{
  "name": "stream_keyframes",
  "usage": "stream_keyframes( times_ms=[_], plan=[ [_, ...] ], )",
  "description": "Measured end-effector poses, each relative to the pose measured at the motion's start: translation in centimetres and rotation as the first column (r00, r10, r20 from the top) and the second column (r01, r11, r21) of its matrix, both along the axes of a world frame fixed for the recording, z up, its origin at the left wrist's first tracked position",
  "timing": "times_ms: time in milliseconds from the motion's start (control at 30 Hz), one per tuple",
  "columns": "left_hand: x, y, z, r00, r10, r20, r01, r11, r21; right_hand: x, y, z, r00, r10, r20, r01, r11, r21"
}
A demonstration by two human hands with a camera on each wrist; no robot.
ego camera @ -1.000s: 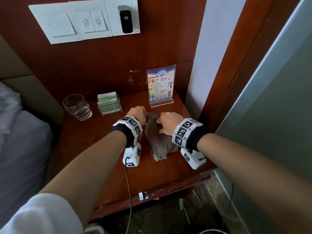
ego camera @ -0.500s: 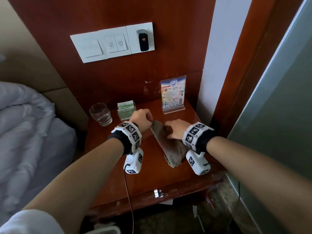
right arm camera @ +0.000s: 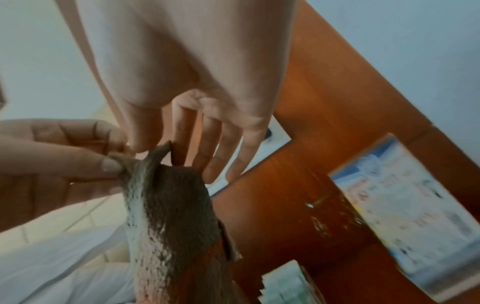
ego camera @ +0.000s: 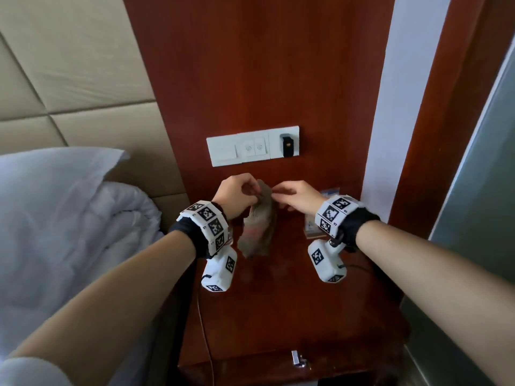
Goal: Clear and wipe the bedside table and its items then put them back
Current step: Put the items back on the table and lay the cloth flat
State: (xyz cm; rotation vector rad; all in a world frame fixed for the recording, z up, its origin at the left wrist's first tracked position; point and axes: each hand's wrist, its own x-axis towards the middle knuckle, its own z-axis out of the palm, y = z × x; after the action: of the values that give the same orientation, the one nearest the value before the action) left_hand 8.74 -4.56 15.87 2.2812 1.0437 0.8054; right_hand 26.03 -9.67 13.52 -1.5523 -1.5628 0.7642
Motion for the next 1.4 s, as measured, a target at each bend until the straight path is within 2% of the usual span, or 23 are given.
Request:
stream_keyframes(
  times_ms=[67,333,500,667,767,900,1067,1233,1400],
  plan=[
    [-1.1,-0.2,2.0,1.0,0.001,0.015,-0.002,0.999,0.036,-1.5,0.5,1.8,0.998,0.006,0.063,-0.009,0.999,0.046],
    [-6.1,-0.7,7.9,0.994,0.102,0.041,-0.107,0.982,0.154,-5.9,1.1,9.0,0.986,-0.09,0.144,0.049,0.962,0.27],
    [-8.7,-1.0,10.0,0.987,0.16,0.021,-0.161,0.974,0.16,-7.2,1.0,12.6,0.987,-0.12,0.111,0.085,0.956,0.281],
    [-10.1,-0.9,11.4,0.958,0.266,-0.104,-0.244,0.952,0.187,-7.7,0.8,15.0,0.988,-0.127,0.085,0.096,0.949,0.302],
    [-10.5,-0.4,11.8,0.936,0.283,-0.209,-0.243,0.95,0.197,-7.5,0.4,15.6,0.989,-0.091,0.115,0.055,0.958,0.283],
    [-10.8,-0.1,11.5,0.931,0.226,-0.286,-0.195,0.972,0.131,-7.6,-0.3,15.9,0.98,0.003,0.2,-0.063,0.954,0.292],
    [-10.8,0.1,9.8,0.946,0.113,-0.305,-0.105,0.994,0.041,-7.1,0.3,16.2,0.983,-0.071,0.167,0.013,0.946,0.323],
    [-9.8,-0.7,8.5,0.962,0.086,-0.261,-0.092,0.996,-0.012,-7.1,0.0,16.5,0.982,-0.066,0.176,-0.002,0.932,0.363],
    [-8.8,-1.6,7.4,0.938,0.06,-0.341,-0.06,0.998,0.011,-6.7,-0.5,17.3,0.986,-0.12,0.113,0.062,0.904,0.424]
  ],
)
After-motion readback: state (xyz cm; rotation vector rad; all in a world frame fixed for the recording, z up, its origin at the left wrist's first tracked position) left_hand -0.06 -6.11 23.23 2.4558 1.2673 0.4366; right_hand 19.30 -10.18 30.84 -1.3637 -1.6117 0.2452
